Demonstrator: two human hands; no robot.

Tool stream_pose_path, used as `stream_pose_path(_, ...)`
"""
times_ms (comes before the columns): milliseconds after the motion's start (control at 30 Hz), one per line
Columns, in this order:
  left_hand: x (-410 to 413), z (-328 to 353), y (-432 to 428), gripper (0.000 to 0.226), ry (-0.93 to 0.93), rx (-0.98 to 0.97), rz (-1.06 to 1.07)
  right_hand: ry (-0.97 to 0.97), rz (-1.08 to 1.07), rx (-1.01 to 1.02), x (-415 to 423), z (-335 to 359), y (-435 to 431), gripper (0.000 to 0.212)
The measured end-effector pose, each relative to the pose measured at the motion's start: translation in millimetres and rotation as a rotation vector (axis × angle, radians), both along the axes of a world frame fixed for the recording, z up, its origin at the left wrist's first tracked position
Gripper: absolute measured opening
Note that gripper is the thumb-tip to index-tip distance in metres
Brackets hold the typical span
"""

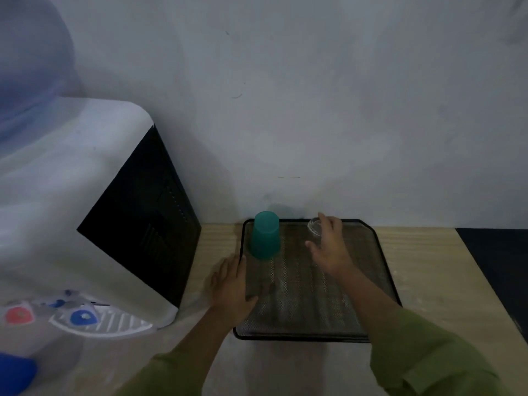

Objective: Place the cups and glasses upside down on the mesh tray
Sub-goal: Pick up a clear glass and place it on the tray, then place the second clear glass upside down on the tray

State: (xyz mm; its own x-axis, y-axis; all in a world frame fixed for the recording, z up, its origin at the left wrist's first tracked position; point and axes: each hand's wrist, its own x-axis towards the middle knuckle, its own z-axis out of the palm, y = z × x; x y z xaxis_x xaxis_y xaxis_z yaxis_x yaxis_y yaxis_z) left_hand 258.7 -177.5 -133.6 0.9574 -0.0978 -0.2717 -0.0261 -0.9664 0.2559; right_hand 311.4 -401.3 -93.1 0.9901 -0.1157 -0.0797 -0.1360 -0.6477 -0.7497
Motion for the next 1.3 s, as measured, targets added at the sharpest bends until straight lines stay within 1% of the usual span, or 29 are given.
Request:
stream_pose_path(133,-0.6,-1.1,-0.4,0.096,-0.004,0.007,-0.003,-0.027,0.04,-0.038,0.8,-4.5,0.5,0.074)
stream_pose_path(233,-0.3,1.1,-0.5,0.097,0.012,0.013,0.004,-0.009,0.057,-0.055,1.2,-4.8,-1.0,0.074)
stream_pose_path(367,-0.8,6.3,0.0,0.095,0.026,0.053,-0.02,0.053,0.058,-0.101,2.5,0.8,-2.4,0.085)
stream_pose_path(433,-3.0,10.3,1.9,0.094,0.017,0.037,-0.027,0.028,0.036,-0.116,-2.9,5.4,-0.1,0.088)
stream_pose_path(567,-16.6,23.0,12.1,0.088,-0.025,0.006,-0.056,-0.072,-0.015,-0.149,-27.9,15.9,14.3,0.085)
stream_pose_path(667,-33.2,33.4,23.3,0.085,-0.051,0.003,-0.073,-0.155,-0.024,-0.207,-52.5,23.1,34.0,0.082)
stream_pose_path(733,-44.2,38.7,32.8,0.084,-0.059,-0.003,-0.081,-0.17,-0.01,-0.263,-68.2,25.5,48.8,0.082)
stream_pose_path(800,-61.8,44.7,52.2,0.082,-0.068,-0.02,-0.094,-0.144,0.008,-0.274,-89.4,27.2,72.0,0.082)
stream_pose_path(933,-97.6,52.6,92.7,0.079,-0.104,-0.057,-0.108,-0.058,0.069,-0.221,-131.1,23.1,115.3,0.08)
stream_pose_path(1100,-144.2,62.5,151.3,0.07,-0.131,-0.043,-0.078,0.184,0.161,-0.193,-188.0,14.4,166.3,0.079)
stream_pose_path(1300,-194.3,65.8,222.7,0.062,-0.086,0.019,-0.031,0.275,0.228,-0.222,-243.3,6.8,210.5,0.078)
